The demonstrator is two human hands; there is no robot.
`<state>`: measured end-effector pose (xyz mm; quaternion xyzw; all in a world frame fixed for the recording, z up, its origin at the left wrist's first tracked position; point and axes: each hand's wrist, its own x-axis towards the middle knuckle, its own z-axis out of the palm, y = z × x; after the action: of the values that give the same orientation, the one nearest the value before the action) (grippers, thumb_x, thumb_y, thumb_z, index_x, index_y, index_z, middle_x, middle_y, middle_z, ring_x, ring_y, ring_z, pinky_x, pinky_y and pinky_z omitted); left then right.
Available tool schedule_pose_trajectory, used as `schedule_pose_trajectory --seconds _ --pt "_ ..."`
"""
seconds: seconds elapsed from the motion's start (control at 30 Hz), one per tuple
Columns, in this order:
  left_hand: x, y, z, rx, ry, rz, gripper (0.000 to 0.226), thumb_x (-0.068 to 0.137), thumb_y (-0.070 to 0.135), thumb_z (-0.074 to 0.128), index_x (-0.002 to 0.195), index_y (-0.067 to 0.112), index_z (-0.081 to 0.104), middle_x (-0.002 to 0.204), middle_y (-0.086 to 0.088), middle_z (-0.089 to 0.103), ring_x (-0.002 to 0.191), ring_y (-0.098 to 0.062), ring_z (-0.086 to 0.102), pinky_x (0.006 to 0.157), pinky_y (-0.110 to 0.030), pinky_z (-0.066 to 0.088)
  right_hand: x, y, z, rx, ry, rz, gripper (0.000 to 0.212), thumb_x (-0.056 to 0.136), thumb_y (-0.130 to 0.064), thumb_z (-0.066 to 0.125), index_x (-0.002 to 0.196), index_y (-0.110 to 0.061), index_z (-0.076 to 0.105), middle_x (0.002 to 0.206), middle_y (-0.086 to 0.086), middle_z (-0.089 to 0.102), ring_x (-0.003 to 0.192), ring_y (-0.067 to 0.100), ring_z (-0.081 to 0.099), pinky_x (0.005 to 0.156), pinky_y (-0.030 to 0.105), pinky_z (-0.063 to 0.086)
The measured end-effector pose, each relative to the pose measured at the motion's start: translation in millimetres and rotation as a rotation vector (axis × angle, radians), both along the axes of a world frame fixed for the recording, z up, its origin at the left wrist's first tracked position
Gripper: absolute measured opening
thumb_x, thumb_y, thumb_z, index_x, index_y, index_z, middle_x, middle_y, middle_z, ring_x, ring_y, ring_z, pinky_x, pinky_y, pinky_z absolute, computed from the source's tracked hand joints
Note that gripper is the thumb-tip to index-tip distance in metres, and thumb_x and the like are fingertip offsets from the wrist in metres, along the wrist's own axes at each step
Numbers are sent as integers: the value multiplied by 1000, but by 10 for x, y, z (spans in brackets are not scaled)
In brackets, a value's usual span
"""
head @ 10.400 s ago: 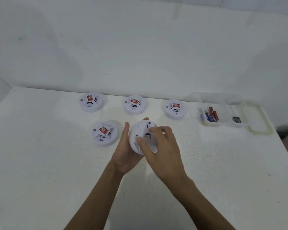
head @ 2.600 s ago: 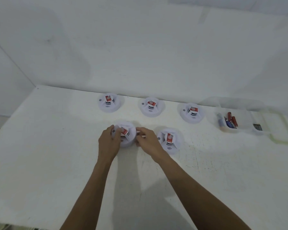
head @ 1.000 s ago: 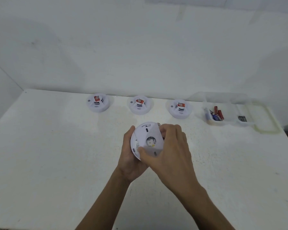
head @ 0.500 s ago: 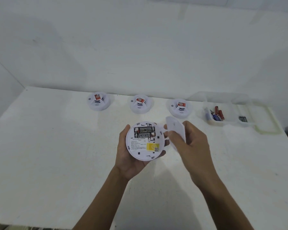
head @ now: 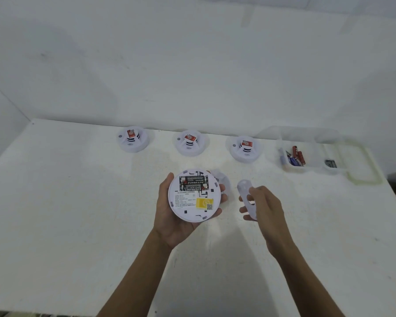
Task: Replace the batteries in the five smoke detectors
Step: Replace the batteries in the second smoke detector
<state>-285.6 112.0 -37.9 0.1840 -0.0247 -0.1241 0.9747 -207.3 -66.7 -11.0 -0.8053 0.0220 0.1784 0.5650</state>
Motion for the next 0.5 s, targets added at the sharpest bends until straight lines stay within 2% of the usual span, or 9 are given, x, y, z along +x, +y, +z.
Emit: schedule_pose_trajectory --seconds 0.07,0.13,0.2,0.3,0.4,0.5 --pt "2 -6 7 -14 -3 -12 70 94 56 32 144 7 33 147 -23 35 137 -42 28 114 -50 13 -20 -20 -135 -140 -126 73 29 95 -42 51 79 -18 52 81 4 63 68 17 63 64 32 52" --pt "4 -4 3 -15 -18 -11 70 94 56 31 144 7 34 146 -23 36 137 -42 28 114 -50 14 -40 -44 -269 -265 -220 161 27 95 -37 51 80 -16 48 75 2 57 64 19 55 58 29 43" --pt "6 0 -4 -3 -23 -6 70 94 57 32 144 8 35 146 -22 37 137 -41 29 114 -49 15 -40 -68 -407 -501 -311 249 22 92 -39 53 87 -18 48 84 -2 55 74 16 53 60 24 38" --pt "7 5 -20 2 -21 -4 69 93 57 35 144 9 36 146 -23 37 136 -42 29 114 -49 15 -36 -101 -597 -766 -483 306 33 85 -43 62 102 -16 55 101 -1 56 88 17 50 67 25 41" --pt "1 14 -28 -18 -10 -16 70 93 56 38 143 8 36 145 -24 37 135 -43 31 114 -50 17 -48 -123 -731 -848 -575 322 40 78 -40 72 104 -11 62 103 11 64 87 27 57 68 35 50" --pt "-5 11 -34 -28 0 -23 70 92 55 43 143 7 37 144 -25 38 134 -43 33 112 -50 21 -36 -129 -771 -853 -550 310 43 78 -41 73 110 -12 63 113 14 63 96 31 57 74 38 52"
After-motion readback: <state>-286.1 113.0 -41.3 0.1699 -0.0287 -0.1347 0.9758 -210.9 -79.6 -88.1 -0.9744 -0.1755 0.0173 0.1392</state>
